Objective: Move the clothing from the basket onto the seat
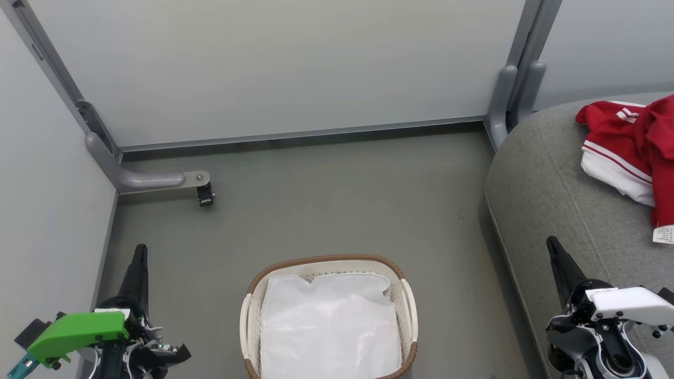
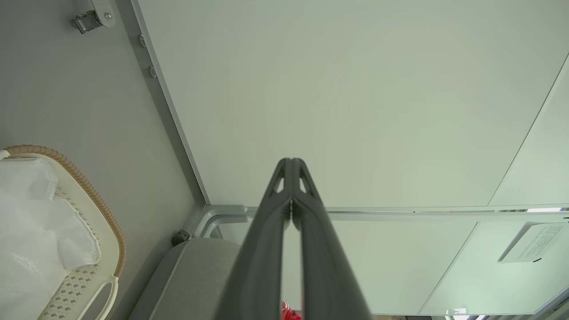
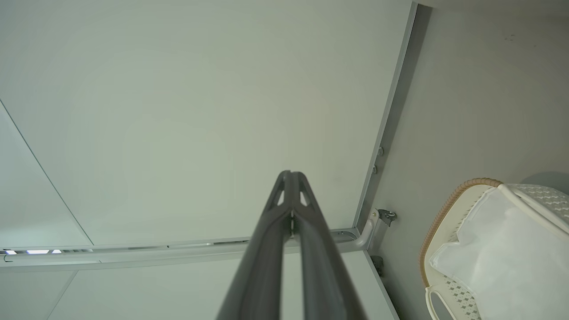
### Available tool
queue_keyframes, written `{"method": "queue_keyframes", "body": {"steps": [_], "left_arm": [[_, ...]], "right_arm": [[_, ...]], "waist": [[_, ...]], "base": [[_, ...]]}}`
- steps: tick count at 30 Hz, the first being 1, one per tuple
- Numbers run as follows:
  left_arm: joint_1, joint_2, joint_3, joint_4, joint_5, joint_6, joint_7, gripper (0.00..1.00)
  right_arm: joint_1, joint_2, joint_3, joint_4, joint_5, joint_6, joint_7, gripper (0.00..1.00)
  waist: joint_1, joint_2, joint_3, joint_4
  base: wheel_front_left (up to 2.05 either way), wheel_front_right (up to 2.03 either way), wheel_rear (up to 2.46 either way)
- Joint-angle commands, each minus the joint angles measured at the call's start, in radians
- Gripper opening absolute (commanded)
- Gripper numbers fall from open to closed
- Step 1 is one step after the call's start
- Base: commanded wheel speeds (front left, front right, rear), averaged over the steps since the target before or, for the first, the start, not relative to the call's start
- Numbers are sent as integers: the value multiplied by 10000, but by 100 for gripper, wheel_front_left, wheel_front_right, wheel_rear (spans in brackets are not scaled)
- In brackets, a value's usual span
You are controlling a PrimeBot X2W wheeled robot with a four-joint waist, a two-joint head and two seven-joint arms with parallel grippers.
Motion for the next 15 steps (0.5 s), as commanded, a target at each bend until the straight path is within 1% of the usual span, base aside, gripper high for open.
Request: {"method": "queue_keyframes", "body": {"steps": [1,15], "left_arm": [[-101,4,18,-17,-29,-61,51,0],[-101,4,17,-16,-30,-61,50,0]], "right_arm": [[-60,-63,-19,-42,37,-7,29,0],[-53,-63,-19,-42,38,-7,29,0]], "waist": [[0,0,0,0],[0,0,0,0]], "base": [[0,0,0],[0,0,0]]}}
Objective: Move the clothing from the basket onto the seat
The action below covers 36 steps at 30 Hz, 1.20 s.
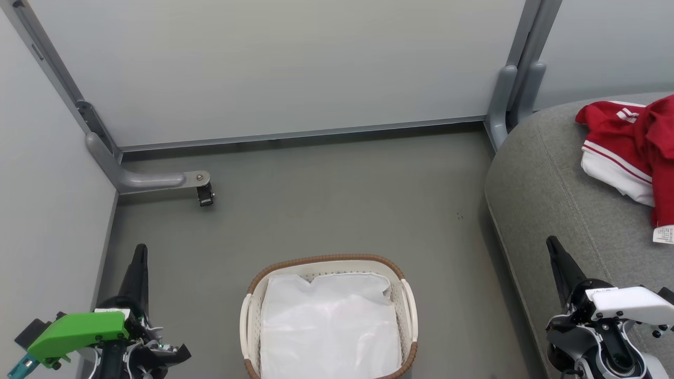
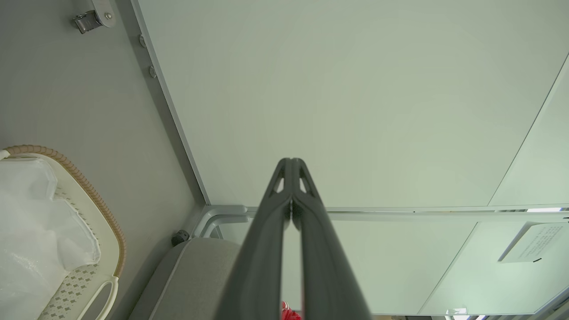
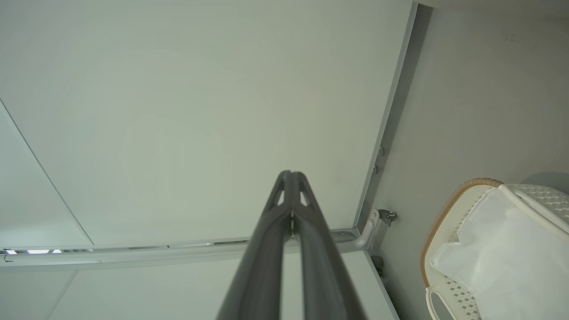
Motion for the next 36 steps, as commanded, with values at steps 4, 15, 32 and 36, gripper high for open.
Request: {"method": "queue_keyframes", "body": {"steps": [4,15,32,36], "left_arm": [[-101,4,17,-15,-30,-61,49,0],[-101,4,15,-16,-30,-61,48,0],[-100,4,14,-16,-31,-55,47,0],[-100,4,14,-17,-31,-55,47,0]], "right_arm": [[-40,-63,-18,-42,38,-5,28,0],[-39,-63,-18,-42,38,-5,28,0],[-38,-63,-17,-42,39,-5,28,0],[-38,-63,-17,-42,39,-7,27,0]], "waist": [[0,0,0,0],[0,0,0,0],[0,0,0,0],[0,0,0,0]], "base": [[0,0,0],[0,0,0],[0,0,0],[0,0,0]]}}
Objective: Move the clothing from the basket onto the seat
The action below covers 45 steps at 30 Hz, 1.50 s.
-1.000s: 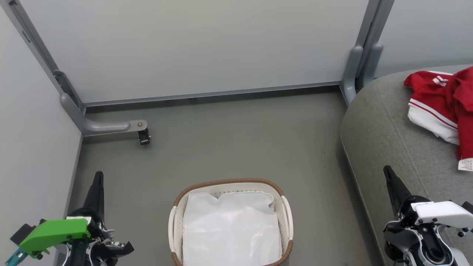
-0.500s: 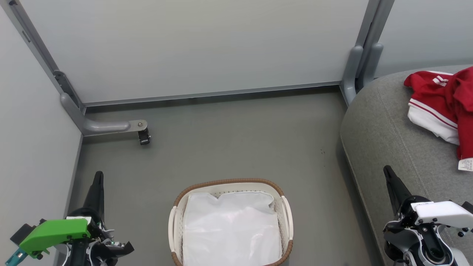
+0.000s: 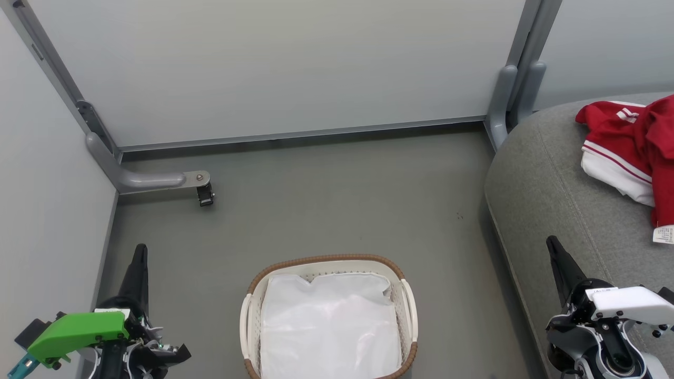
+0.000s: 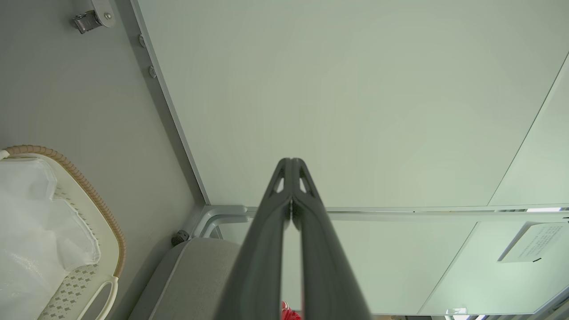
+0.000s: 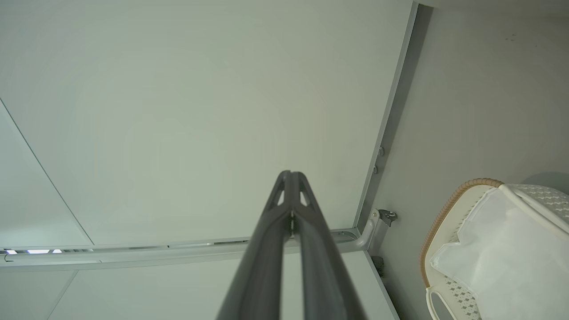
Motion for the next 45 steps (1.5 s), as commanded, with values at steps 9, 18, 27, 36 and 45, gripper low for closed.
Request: {"method": "queue_keyframes", "body": {"steps": [9,18,27,36,45], "left_arm": [[-100,4,13,-17,-29,-44,47,0],[-100,4,14,-17,-30,-44,46,0],[-100,4,14,-16,-30,-44,46,0],[-100,4,14,-17,-30,-44,46,0],[-100,4,13,-17,-30,-44,46,0]], "right_arm": [[-32,-63,-17,-42,39,-5,27,0],[-32,-63,-17,-42,39,-5,27,0],[-32,-63,-17,-42,39,-5,27,0],[-32,-63,-16,-41,39,-5,27,0],[-32,-63,-16,-41,39,-5,26,0]], "waist": [[0,0,0,0],[0,0,0,0],[0,0,0,0],[0,0,0,0],[0,0,0,0]], "base": [[0,0,0],[0,0,0],[0,0,0],[0,0,0],[0,0,0]]}}
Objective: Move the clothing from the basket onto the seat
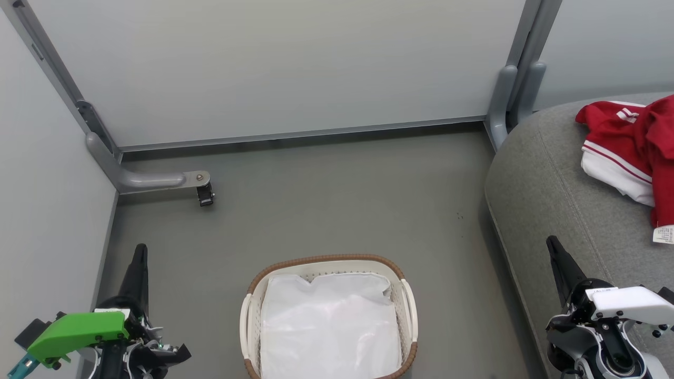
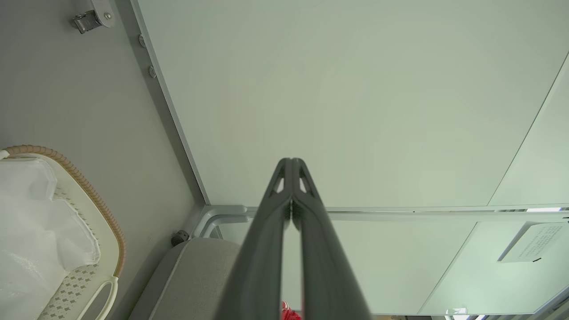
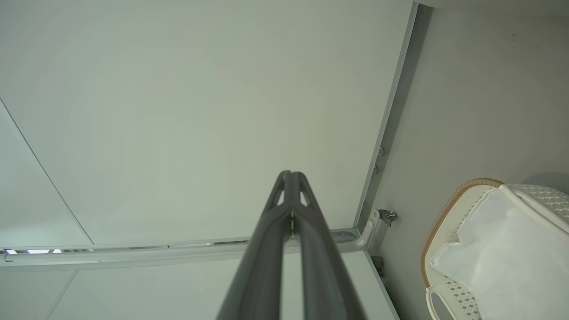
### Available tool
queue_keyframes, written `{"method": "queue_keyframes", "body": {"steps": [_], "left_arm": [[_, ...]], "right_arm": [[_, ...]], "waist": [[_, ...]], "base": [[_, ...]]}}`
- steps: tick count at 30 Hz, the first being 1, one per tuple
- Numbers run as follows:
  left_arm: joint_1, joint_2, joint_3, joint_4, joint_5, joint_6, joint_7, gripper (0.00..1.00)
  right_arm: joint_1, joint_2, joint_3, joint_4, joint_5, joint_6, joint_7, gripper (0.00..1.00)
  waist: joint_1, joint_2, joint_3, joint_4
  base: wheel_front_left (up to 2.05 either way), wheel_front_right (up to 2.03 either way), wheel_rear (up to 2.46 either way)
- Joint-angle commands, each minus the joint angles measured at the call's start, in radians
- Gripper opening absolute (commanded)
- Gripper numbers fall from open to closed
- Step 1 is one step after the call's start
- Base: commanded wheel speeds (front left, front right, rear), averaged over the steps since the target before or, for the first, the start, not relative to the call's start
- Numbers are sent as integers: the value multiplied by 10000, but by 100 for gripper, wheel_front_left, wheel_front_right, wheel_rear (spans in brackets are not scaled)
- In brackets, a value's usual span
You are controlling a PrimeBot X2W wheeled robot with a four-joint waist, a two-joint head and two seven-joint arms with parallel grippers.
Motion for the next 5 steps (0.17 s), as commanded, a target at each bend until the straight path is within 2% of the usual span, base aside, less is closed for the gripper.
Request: {"method": "queue_keyframes", "body": {"steps": [1,5], "left_arm": [[-100,4,15,-15,-30,-44,45,0],[-100,4,15,-15,-31,-44,45,0]], "right_arm": [[-31,-63,-16,-39,39,-3,26,0],[-31,-63,-16,-39,40,-3,26,0]], "waist": [[0,0,0,0],[0,0,0,0]], "base": [[0,0,0],[0,0,0]]}}
